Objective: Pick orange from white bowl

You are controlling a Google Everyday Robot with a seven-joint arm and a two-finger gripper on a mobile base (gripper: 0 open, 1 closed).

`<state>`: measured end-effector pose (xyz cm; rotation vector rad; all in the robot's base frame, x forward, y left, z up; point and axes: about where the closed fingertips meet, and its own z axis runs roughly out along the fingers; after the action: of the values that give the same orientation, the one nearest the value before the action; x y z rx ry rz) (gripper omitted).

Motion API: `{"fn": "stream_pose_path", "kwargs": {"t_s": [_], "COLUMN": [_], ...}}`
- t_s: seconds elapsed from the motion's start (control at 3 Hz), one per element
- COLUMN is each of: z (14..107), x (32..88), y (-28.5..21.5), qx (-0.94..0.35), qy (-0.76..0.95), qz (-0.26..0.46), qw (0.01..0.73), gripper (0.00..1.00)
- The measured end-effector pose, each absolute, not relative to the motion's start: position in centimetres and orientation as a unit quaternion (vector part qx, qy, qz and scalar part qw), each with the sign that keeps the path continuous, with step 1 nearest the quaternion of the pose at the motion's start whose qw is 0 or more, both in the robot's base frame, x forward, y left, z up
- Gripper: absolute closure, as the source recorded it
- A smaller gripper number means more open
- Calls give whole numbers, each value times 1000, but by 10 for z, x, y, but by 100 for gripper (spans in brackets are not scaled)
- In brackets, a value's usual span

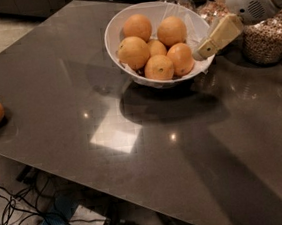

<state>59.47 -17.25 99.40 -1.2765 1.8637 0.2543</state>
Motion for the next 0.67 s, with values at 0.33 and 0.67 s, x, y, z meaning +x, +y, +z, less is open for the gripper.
{"fn": "stream_pose_path", "kwargs": {"t_s": [0.33,0.67], "z": [986,976], "x": [599,609], "y": [-176,-180], "qx": [-504,-502], "qy": [752,759], "qz": [102,101], "qw": [413,403], "gripper": [4,11]}}
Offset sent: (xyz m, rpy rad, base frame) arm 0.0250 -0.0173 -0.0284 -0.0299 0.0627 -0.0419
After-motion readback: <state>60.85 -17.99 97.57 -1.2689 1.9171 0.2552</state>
